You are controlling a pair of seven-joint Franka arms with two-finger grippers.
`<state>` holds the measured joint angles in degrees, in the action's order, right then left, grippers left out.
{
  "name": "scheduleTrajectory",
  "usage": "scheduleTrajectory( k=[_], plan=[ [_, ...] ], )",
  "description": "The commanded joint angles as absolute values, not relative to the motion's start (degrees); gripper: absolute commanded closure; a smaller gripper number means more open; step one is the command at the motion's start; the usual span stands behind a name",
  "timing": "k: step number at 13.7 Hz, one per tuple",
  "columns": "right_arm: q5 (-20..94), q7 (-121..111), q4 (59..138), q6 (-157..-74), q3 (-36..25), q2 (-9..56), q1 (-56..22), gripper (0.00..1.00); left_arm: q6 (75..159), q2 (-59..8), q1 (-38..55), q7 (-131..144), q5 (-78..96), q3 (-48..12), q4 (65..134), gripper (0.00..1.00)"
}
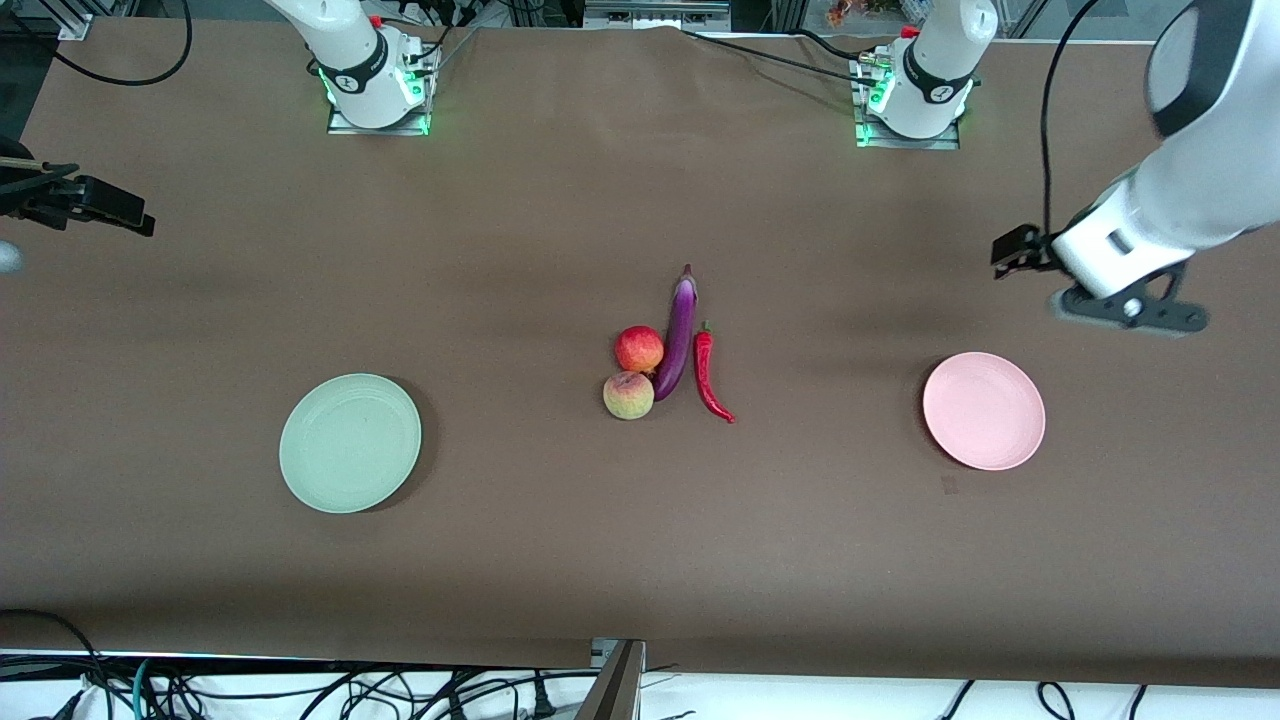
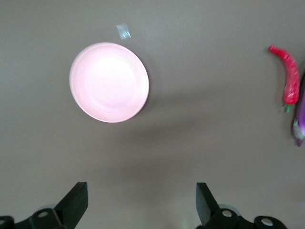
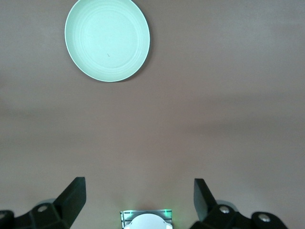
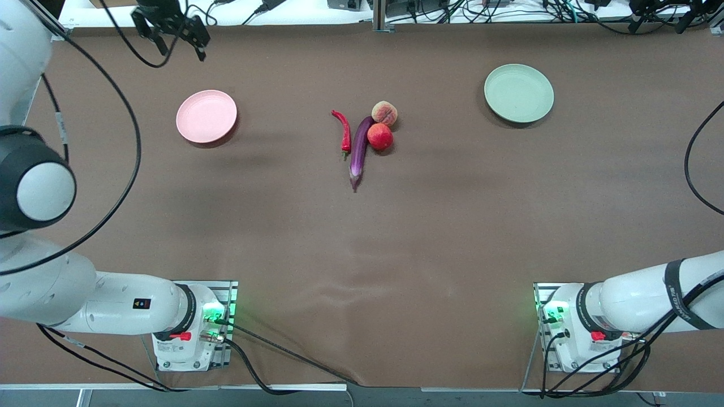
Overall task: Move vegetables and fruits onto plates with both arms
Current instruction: 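Move the left gripper over the red chili pepper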
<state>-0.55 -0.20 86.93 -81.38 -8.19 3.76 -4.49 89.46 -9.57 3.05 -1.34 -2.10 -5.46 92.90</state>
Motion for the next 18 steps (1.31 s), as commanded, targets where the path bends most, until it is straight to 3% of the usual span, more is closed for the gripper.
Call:
scheduleTrajectory(
  k=[1, 8, 11, 14, 18],
  plan=[
    [0.4, -1.1, 85.3, -80.9, -8.0, 4.7, -3.7, 0.0, 91.4, -15.3, 7.2, 2.7, -2.6, -5.3, 90.9, 0.0],
    [0.6, -1.3, 85.3, -81.8, -8.3, 6.6, -3.4, 0.0, 117.3, -31.3, 23.6, 28.5, -1.8, -5.3, 90.8, 0.0],
    [0.7, -1.1, 85.3, -82.0, -8.4, 7.6, -3.1, 0.0, 128.2, -37.7, 26.1, 34.2, -2.6, -5.2, 91.5, 0.0],
    [0.7, -0.5, 85.3, -82.0, -8.4, 8.1, -3.2, 0.0, 135.2, -41.7, 27.1, 34.7, -2.4, -5.3, 91.2, 0.0],
    [0.9, -1.1, 85.3, -82.2, -8.4, 9.5, -3.1, 0.0, 136.0, -43.0, 28.3, 40.9, -1.7, -5.3, 91.1, 0.0]
  ],
)
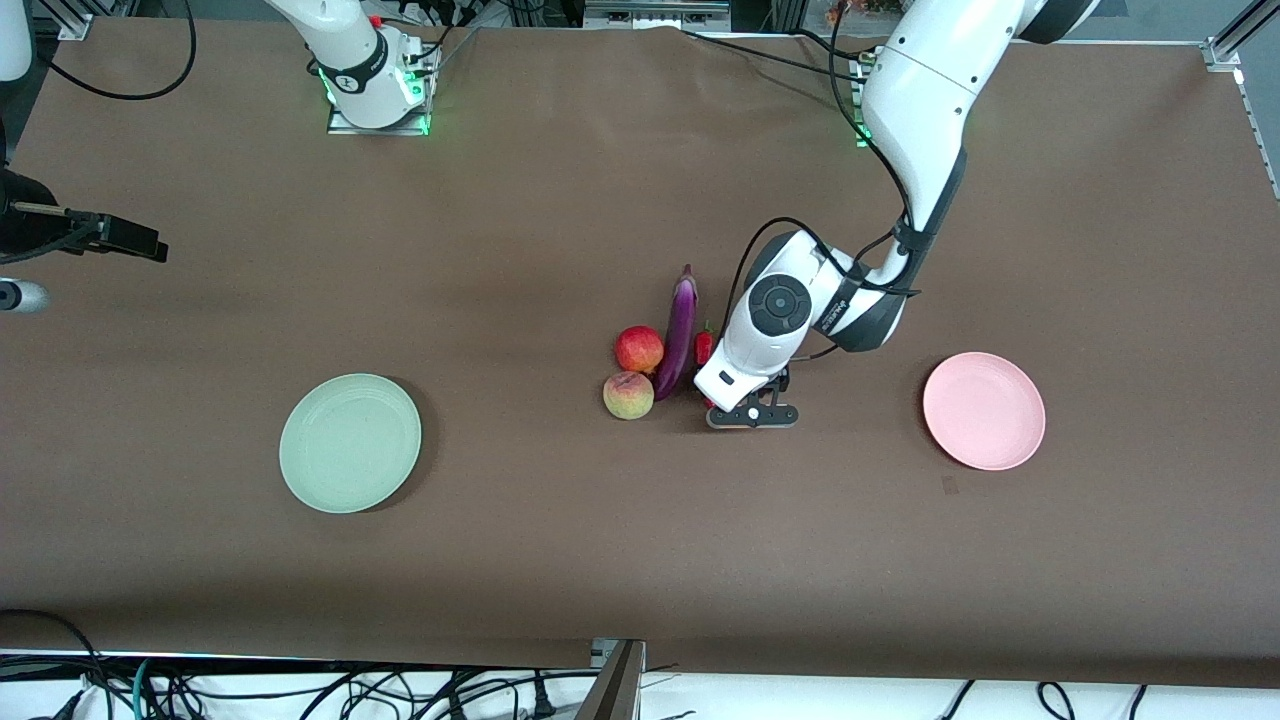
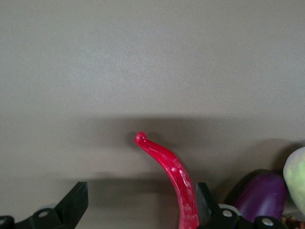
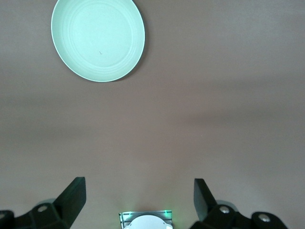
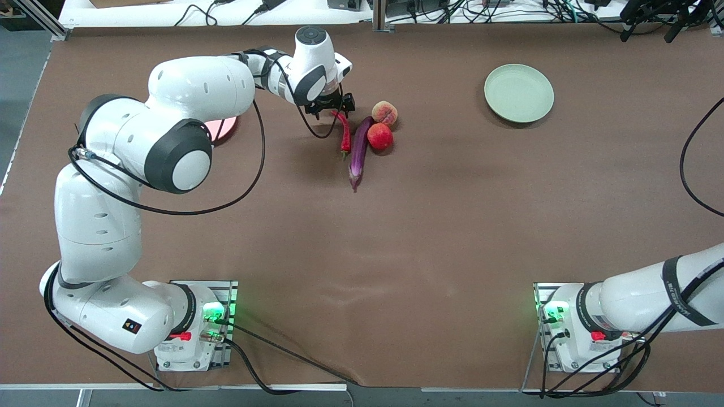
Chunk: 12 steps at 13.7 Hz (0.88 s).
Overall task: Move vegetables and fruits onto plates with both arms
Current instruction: 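Grasp the chili with the left gripper while the right gripper reaches the pomegranate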
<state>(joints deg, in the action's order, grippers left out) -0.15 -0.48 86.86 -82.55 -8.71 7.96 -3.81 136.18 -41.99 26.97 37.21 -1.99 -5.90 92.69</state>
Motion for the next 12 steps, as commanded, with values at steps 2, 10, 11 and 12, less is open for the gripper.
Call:
scheduleTrajectory(
  k=[2, 10, 11, 12],
  plan=[
    [1.1, -0.8, 85.5, -85.4, -8.2, 10.5, -3.7, 0.0, 136.1, -43.9, 28.9, 43.9, -1.7, -5.3, 90.8, 0.02],
    [8.0, 14.5, 85.9, -96.0, -7.0, 20.0, -14.9, 0.0, 138.2, -45.4, 29.5, 44.1, 4.0, -5.3, 90.8, 0.75],
    [8.1, 17.5, 85.9, -97.8, -7.0, 21.5, -16.8, 0.0, 138.2, -45.3, 29.5, 43.7, 3.8, -5.3, 90.8, 0.86],
    [8.1, 21.1, 85.9, -100.1, -6.9, 23.2, -18.6, 0.0, 137.8, -45.1, 29.4, 43.0, 3.3, -5.3, 90.9, 0.94]
  ],
)
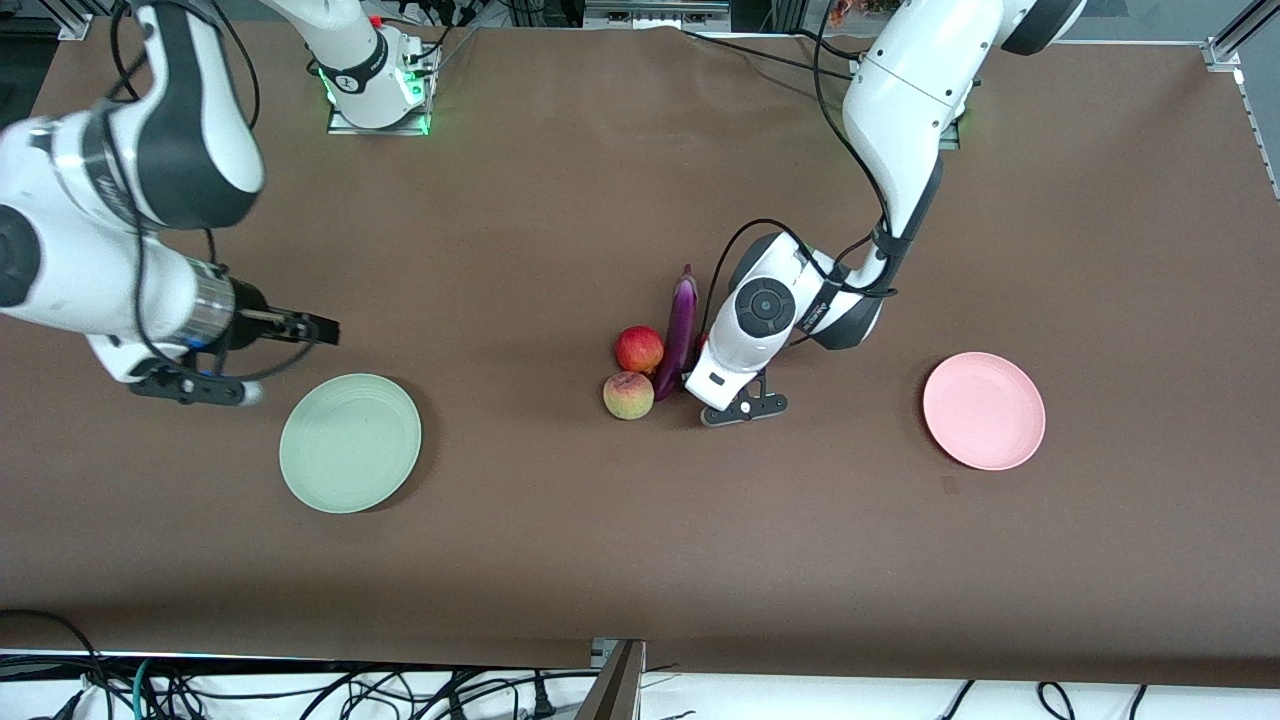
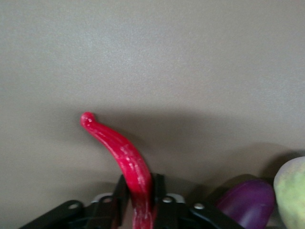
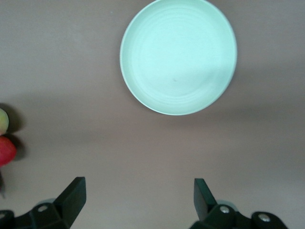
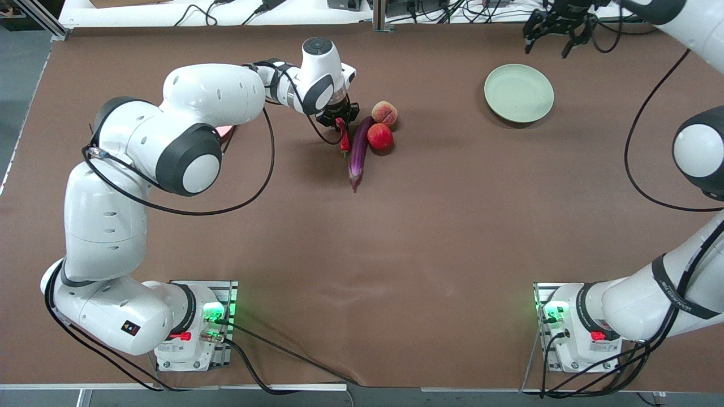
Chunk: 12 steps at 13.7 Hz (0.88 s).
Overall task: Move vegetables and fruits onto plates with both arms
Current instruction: 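Grasp the chili with the left gripper while the right gripper reaches the pomegranate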
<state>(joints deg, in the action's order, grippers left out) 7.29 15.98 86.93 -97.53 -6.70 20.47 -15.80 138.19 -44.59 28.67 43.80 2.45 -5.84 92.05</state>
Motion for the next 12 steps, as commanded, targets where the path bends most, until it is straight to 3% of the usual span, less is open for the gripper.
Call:
scheduleTrajectory(
  k=[1, 6, 12],
  plan=[
    [8.1, 24.3, 85.9, -102.4, -6.9, 24.7, -21.0, 0.0, 137.3, -44.7, 29.3, 42.5, 3.3, -5.2, 91.1, 1.0],
    [13.5, 38.1, 85.8, -110.5, -6.9, 30.0, -30.0, 0.0, 124.1, -39.1, 28.3, 38.4, -0.9, -3.2, 91.1, 1.0],
    [14.0, 51.7, 85.7, -122.4, -6.9, 35.9, -40.8, 0.0, 109.5, -35.0, 23.0, 27.7, -19.2, -2.5, 91.1, 1.0]
  ],
)
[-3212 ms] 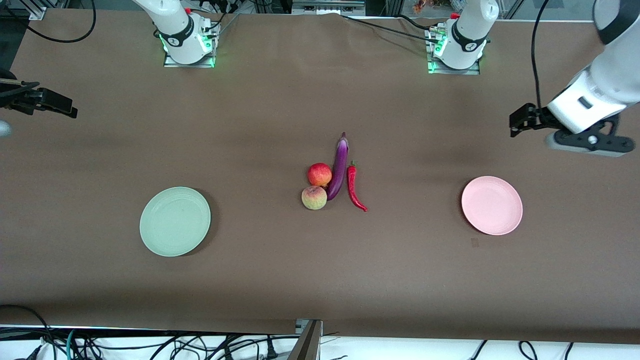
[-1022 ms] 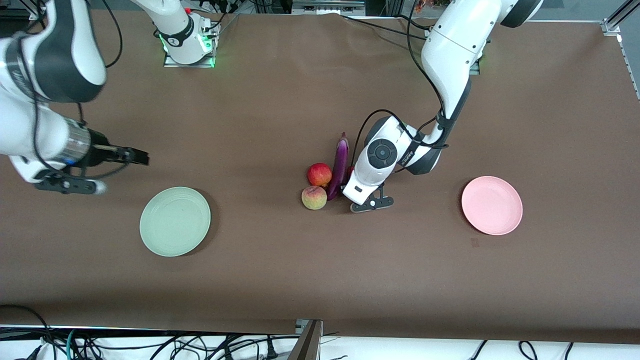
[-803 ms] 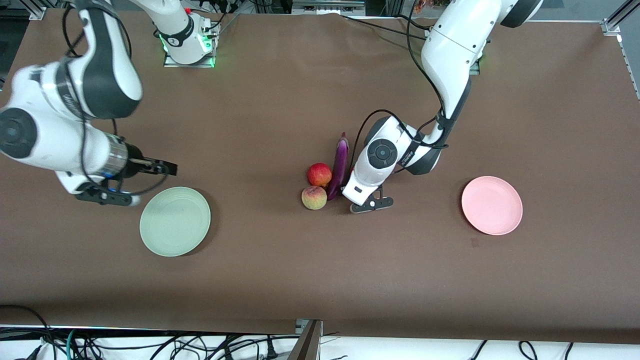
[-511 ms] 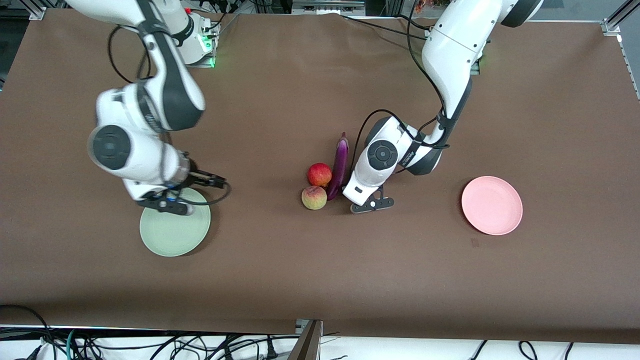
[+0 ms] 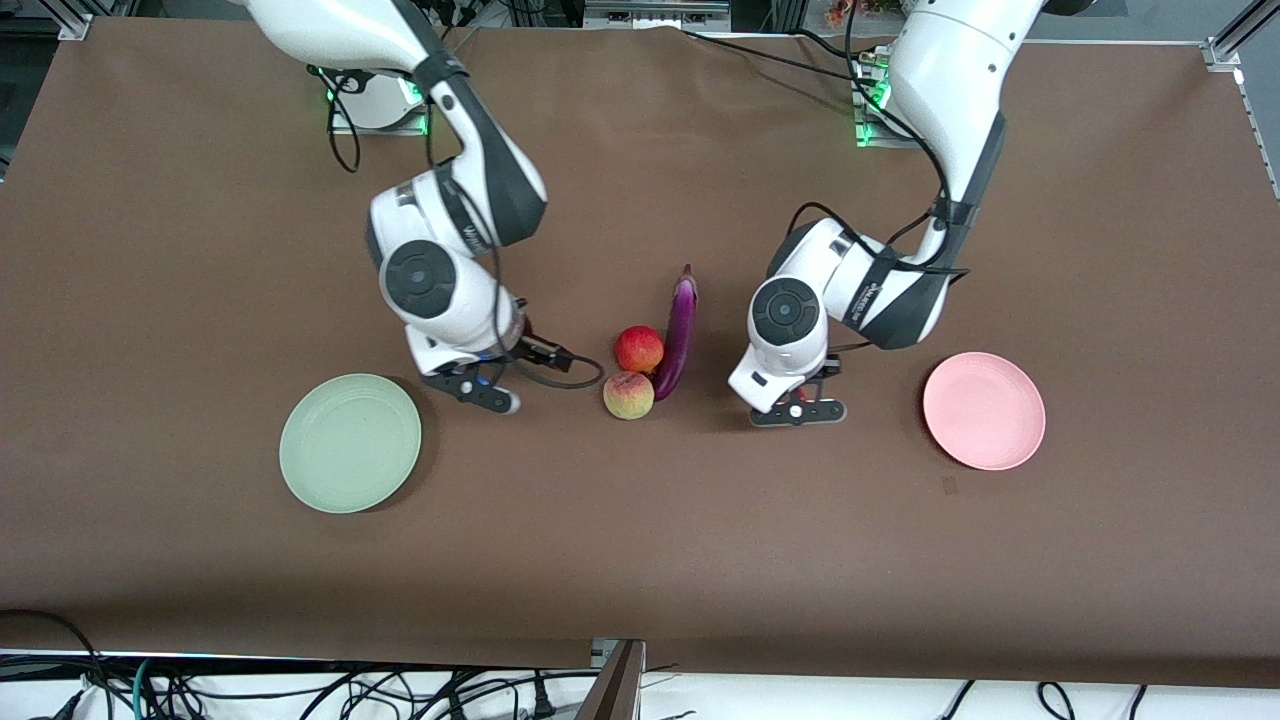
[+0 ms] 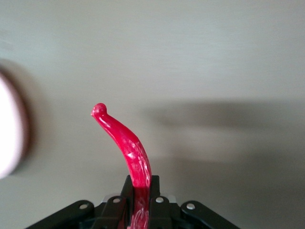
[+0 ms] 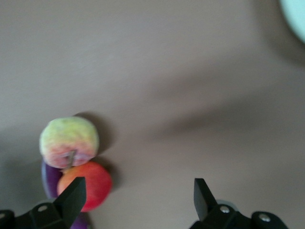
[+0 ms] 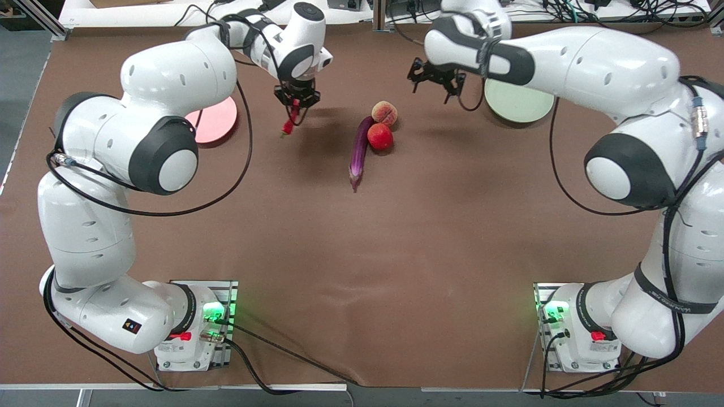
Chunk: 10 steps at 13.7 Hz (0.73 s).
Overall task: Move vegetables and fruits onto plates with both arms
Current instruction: 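Grasp the chili with the left gripper while the right gripper reaches the pomegranate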
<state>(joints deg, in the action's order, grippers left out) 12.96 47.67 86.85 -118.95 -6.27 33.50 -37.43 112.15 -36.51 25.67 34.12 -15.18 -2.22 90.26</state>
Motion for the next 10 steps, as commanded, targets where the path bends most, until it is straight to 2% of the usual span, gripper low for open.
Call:
scheduleTrajectory(
  k=[1, 5, 8, 9, 10],
  plan=[
    [14.0, 53.8, 85.6, -124.7, -6.9, 37.2, -42.3, 0.0, 108.7, -34.3, 20.9, 23.5, -19.7, -2.5, 91.1, 1.0],
    [13.6, 59.8, 85.5, -133.6, -6.9, 41.5, -48.1, 0.0, 110.0, -34.4, 10.5, 4.3, -19.8, -2.6, 91.1, 0.98],
    [13.0, 59.9, 85.5, -134.1, -7.0, 44.1, -49.7, 0.0, 116.0, -35.7, 4.0, -6.6, -19.2, -2.8, 91.8, 0.97],
    [13.0, 59.7, 85.5, -134.1, -7.0, 44.6, -49.9, 0.0, 117.7, -36.4, 1.7, -10.6, -18.9, -3.2, 91.8, 0.92],
    [12.9, 59.4, 85.5, -134.1, -7.0, 45.0, -50.7, 0.0, 118.9, -36.8, 0.7, -13.1, -18.6, -3.8, 91.8, 0.92]
  ],
)
